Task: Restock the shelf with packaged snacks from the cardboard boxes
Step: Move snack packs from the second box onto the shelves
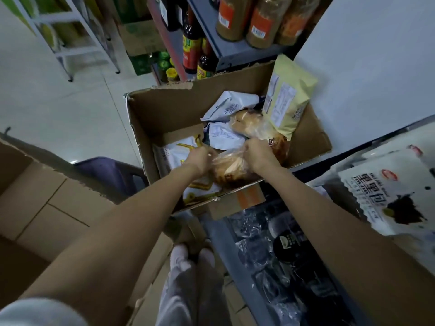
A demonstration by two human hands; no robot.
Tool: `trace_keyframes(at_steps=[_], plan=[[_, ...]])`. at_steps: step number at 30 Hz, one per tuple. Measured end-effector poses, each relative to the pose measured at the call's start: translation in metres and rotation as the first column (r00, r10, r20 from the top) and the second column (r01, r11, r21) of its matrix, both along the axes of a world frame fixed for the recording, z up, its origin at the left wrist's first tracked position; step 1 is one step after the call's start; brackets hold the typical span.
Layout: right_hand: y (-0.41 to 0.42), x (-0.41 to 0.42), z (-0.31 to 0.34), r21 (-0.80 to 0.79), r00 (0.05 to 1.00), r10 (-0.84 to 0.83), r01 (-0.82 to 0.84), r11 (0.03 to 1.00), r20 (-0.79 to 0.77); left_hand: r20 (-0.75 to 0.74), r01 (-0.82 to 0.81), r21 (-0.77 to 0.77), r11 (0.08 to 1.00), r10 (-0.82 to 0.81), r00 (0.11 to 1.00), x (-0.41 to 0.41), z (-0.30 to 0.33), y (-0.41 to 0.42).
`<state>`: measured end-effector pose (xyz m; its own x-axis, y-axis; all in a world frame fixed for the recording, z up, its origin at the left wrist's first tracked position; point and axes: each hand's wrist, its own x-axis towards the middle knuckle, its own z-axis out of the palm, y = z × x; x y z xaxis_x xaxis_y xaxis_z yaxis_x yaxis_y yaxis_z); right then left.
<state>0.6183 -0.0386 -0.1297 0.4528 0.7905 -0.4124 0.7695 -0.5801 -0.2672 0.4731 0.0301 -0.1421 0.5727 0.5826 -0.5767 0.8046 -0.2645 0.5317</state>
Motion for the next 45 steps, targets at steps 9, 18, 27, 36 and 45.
trace_keyframes(at_steps=[9,18,27,36,45], plan=[[0.006,0.011,0.011,0.129,0.887,-0.314,0.374,0.918,-0.339,0.187,-0.214,0.288,0.934,0.164,0.969,0.002,0.057,0.012],[0.009,0.004,0.001,-0.099,0.836,-0.344,0.335,0.937,-0.427,0.186,-0.334,0.384,0.861,0.282,0.941,-0.027,0.101,0.014],[-0.002,-0.001,0.061,0.298,0.969,-0.248,0.236,0.925,0.002,0.064,-0.174,0.642,0.747,0.174,0.983,-0.051,0.126,0.009],[-0.046,-0.059,0.194,0.647,0.996,0.015,0.045,0.761,-0.086,0.204,-0.148,0.720,0.677,-0.002,0.979,-0.076,0.215,-0.021],[-0.180,-0.147,0.329,0.752,0.972,-0.197,0.037,0.658,0.125,0.498,-0.296,0.765,0.571,-0.235,0.834,-0.159,0.329,-0.131]])
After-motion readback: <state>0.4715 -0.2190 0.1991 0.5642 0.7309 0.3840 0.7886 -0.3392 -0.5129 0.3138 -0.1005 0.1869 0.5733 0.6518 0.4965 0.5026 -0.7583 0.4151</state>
